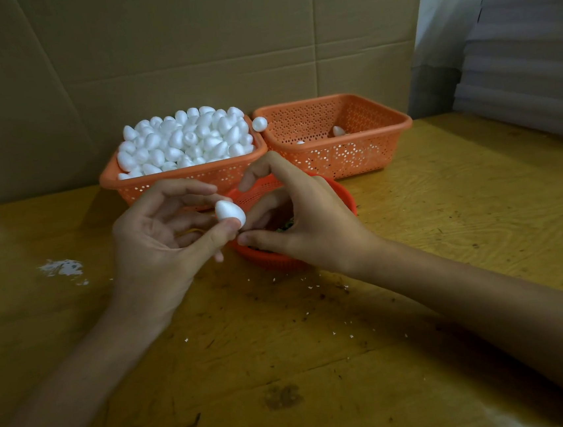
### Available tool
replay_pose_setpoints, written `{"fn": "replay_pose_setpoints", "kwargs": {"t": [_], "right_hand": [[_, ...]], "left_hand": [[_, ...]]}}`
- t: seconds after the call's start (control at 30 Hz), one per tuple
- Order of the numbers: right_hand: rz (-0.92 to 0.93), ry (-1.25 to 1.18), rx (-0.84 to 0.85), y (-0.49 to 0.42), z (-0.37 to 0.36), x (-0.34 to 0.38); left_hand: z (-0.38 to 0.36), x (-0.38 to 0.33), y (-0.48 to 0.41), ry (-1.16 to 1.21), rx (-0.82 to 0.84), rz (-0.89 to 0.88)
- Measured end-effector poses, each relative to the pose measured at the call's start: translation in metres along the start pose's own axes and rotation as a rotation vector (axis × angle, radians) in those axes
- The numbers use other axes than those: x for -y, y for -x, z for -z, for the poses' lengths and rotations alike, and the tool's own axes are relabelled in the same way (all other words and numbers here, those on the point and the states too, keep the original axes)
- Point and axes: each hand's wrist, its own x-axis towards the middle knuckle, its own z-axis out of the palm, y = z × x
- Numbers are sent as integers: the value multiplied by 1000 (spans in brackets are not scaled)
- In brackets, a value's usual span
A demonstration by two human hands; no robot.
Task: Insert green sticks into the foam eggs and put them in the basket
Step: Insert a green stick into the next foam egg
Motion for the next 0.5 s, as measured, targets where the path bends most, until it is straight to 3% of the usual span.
{"fn": "replay_pose_setpoints", "kwargs": {"t": [0.27,0.5], "right_hand": [[-20,-30,-63,-1,0,-4],[-33,-75,-74,-3,1,-8]], "left_hand": [[1,0,-1,32,-28,9],[4,3,-2,63,57,24]]}}
